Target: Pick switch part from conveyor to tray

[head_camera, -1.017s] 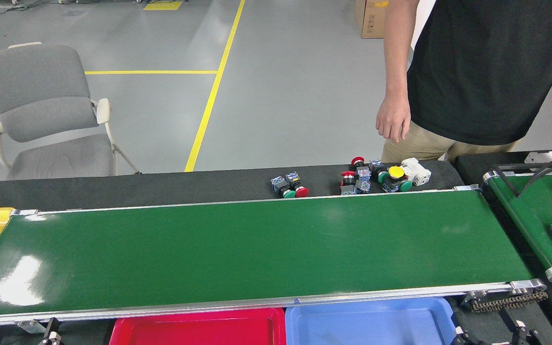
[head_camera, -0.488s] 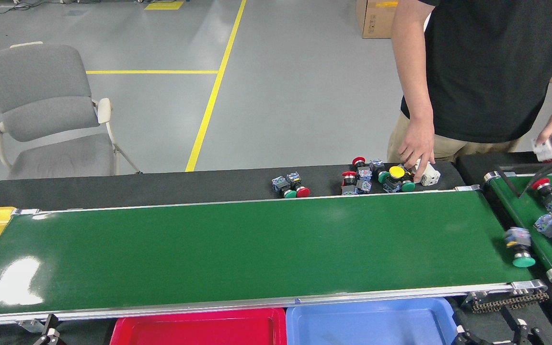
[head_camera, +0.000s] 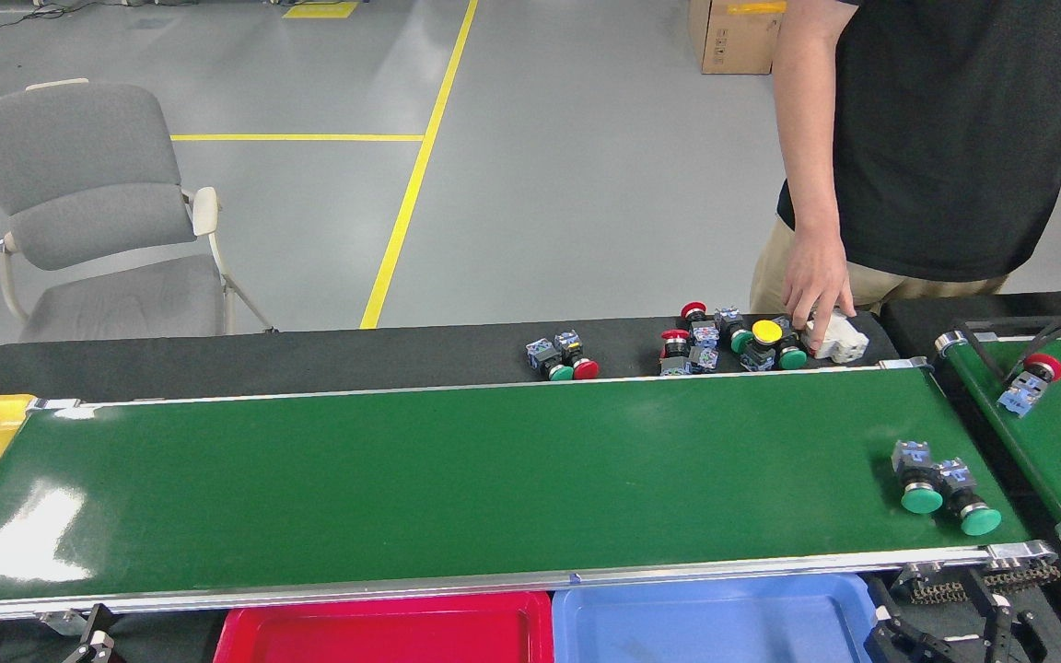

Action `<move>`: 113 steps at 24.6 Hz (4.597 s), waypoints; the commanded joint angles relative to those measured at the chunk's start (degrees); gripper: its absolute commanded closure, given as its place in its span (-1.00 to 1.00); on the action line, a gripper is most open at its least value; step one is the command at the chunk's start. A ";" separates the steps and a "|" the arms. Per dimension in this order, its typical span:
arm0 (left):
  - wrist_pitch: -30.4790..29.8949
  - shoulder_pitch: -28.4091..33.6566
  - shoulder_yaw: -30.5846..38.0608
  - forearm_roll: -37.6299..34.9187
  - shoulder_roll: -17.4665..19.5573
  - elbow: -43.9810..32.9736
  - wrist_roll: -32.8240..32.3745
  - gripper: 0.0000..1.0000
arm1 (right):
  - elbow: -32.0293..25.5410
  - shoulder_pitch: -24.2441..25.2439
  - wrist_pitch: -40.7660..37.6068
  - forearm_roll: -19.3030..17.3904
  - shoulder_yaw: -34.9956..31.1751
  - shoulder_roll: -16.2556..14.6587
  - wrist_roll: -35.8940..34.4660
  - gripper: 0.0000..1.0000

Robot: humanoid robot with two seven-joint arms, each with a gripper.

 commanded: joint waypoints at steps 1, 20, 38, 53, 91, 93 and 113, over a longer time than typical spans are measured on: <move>-0.05 -0.23 0.07 -0.13 0.68 -0.64 0.46 -1.00 | -0.58 -0.47 0.02 -0.05 -0.14 -0.16 0.00 -1.00; 0.12 -0.06 -1.86 -0.30 1.47 -0.12 0.38 -1.00 | 8.30 -14.09 0.02 -0.76 4.87 -0.51 11.42 -1.00; 0.12 -1.90 -1.95 -0.30 3.14 4.28 0.38 -1.00 | 22.45 -28.86 0.99 -0.58 15.16 2.04 14.06 -0.99; 0.21 -2.17 -2.74 -0.22 3.23 4.19 0.38 -1.00 | 18.94 -29.12 -9.47 -0.67 17.18 2.22 13.97 0.96; 0.30 -1.64 -6.52 -0.30 3.40 2.26 0.46 -1.00 | -3.21 -3.54 1.87 7.50 10.05 9.34 1.49 -0.90; 0.30 -1.64 -6.52 -0.30 3.31 2.26 0.46 -1.00 | -2.42 -6.44 3.10 9.09 12.78 9.78 4.57 -0.90; 0.21 -2.08 -7.31 -0.39 3.67 3.05 0.46 -1.00 | 9.36 -21.56 16.28 9.53 32.21 9.60 15.11 0.83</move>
